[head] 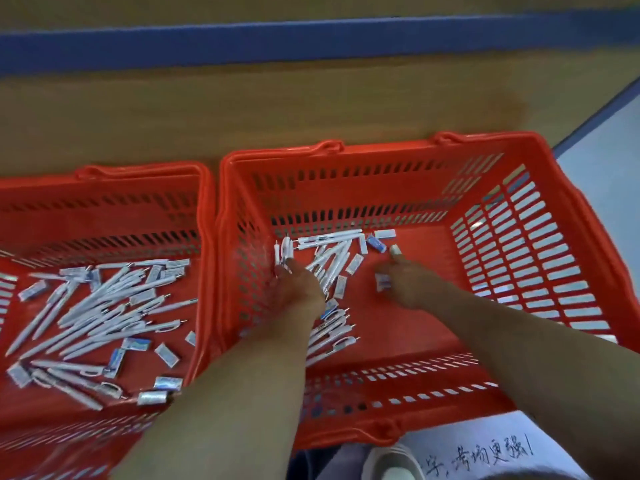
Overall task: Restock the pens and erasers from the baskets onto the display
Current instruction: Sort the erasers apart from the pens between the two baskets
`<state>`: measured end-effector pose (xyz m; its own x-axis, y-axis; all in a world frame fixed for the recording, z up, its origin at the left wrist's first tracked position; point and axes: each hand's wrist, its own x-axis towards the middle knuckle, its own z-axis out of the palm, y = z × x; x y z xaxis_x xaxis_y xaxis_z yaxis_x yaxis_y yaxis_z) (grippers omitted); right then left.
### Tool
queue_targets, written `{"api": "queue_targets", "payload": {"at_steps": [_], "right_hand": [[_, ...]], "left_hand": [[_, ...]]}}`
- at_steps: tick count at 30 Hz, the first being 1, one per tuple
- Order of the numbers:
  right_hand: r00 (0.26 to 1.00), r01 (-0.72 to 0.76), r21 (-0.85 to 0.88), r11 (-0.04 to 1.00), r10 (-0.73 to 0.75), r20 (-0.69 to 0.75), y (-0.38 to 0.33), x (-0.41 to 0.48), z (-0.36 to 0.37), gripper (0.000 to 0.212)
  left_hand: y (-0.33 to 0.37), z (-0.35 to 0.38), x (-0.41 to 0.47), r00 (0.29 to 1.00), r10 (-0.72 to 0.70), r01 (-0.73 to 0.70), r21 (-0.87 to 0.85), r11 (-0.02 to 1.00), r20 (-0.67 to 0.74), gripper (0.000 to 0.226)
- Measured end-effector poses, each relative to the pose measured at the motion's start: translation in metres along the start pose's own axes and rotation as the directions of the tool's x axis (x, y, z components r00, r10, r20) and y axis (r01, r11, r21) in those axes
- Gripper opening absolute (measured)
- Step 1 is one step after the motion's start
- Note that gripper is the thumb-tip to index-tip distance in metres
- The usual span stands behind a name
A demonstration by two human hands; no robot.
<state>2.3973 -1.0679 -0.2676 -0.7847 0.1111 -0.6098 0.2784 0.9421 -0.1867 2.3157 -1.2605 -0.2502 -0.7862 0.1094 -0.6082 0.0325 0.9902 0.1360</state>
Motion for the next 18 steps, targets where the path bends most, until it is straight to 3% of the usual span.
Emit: {"api": "queue_targets", "payload": {"at_steps": [4, 8, 11, 13, 15, 18], "right_hand": [[0.999, -0.03, 0.007, 1.0, 0.03, -0.031, 0.009, -0.005, 0.001, 0.033], [0.998, 0.064, 0.007, 0.998, -0.064, -0.01, -0.011, 0.002, 0.007, 0.033], [0.995, -0.096, 0.175, 0.98, 0.1, -0.016, -0.014, 0.005, 0.009, 0.017], [0.976, -0.204, 0.493, 0.846, 0.213, 0.039, -0.014, 0.006, 0.002, 0.014], [0.955, -0.285, 0.751, 0.596, 0.246, 0.168, -0.025, 0.007, -0.006, 0.019], [0.931, -0.36, 0.849, 0.387, 0.209, 0.299, -0.052, 0.005, -0.014, 0.037]], "left_hand": [[0.001, 0.01, 0.002, 0.999, -0.034, 0.031, -0.067, 0.997, -0.033, 0.074], [-0.001, 0.026, 0.003, 0.999, 0.027, -0.028, -0.041, 0.999, -0.04, 0.044], [-0.001, 0.022, 0.003, 0.999, 0.049, -0.049, -0.049, 0.998, -0.004, 0.042], [-0.002, 0.017, 0.004, 0.998, 0.059, -0.059, -0.077, 0.995, -0.007, 0.037], [-0.003, 0.014, 0.005, 0.999, 0.05, -0.047, -0.142, 0.989, 0.012, 0.032], [0.0, 0.016, 0.006, 0.994, 0.073, -0.049, -0.284, 0.957, 0.075, 0.029]]}}
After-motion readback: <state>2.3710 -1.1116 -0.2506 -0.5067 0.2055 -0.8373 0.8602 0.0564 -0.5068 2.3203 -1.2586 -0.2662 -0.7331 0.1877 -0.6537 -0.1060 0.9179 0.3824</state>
